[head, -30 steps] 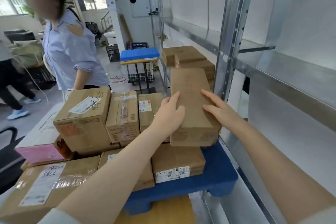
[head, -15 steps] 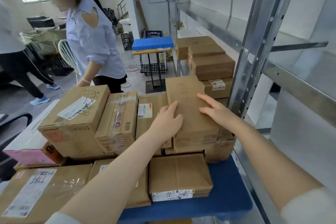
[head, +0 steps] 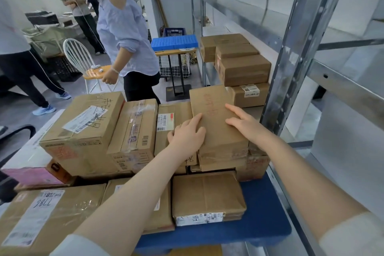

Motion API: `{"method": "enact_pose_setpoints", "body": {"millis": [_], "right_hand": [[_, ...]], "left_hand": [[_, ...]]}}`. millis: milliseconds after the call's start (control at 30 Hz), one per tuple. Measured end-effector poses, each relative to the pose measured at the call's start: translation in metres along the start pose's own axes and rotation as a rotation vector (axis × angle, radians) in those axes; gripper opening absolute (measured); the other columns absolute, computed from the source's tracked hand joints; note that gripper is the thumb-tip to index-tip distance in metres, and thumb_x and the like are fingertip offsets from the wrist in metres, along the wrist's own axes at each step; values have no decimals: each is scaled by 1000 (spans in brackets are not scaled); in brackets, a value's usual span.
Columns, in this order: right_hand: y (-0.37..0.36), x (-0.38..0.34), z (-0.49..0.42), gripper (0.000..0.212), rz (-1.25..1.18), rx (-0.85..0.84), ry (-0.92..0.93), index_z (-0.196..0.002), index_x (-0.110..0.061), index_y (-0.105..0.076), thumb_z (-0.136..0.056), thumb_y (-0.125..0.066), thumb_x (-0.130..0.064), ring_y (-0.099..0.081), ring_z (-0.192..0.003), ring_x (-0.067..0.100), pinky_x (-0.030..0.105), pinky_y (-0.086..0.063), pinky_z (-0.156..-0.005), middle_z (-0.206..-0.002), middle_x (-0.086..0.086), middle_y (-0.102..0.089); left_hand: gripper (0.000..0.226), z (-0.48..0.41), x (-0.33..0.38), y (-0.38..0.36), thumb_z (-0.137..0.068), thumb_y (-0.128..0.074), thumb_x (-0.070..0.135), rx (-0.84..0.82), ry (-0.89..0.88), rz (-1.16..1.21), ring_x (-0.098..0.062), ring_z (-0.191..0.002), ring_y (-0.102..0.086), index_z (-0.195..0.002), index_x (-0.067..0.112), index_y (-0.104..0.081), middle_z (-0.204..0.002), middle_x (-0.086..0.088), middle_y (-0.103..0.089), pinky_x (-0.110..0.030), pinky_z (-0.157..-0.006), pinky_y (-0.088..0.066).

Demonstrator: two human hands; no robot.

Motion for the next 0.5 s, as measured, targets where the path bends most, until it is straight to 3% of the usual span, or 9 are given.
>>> {"method": "enact_pose_setpoints", "body": {"millis": [300,433,500], "right_hand": [[-1,-1,7,57,24,45,34,-139,-48,-34,-86,-52,-38,-50,-104,1,20,-40,-75,-129,-17,-44],[4,-2,26,57,88,92,69,-140,-44,-35,-87,-52,-39,-39,-128,11,30,-38,-96,-147,-14,-35],[11,-3,45,56,80,136,82,-139,-47,-34,-87,-51,-43,-37,-132,13,34,-36,-99,-149,-15,-33]], "left_hand": [[55,11,2,1,-93,-28,46,-8,-9,6,-24,-143,-17,-146,40,-20,-158,3,-16,-53,-114,-11],[54,22,3,-3,-93,-29,47,-26,-58,-36,-25,-144,-15,-146,41,-21,-159,6,-9,-54,-114,-10],[53,23,2,-6,-93,-28,48,-45,-68,-53,-25,-143,-17,-145,42,-22,-159,7,-9,-56,-113,-12]]}}
Point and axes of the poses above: each hand's wrist, its own z-axis away from the middle knuckle, its own y-axis out of the back of the hand, x = y × z, the point moved 5 cm from there along -z, towards the middle knuckle
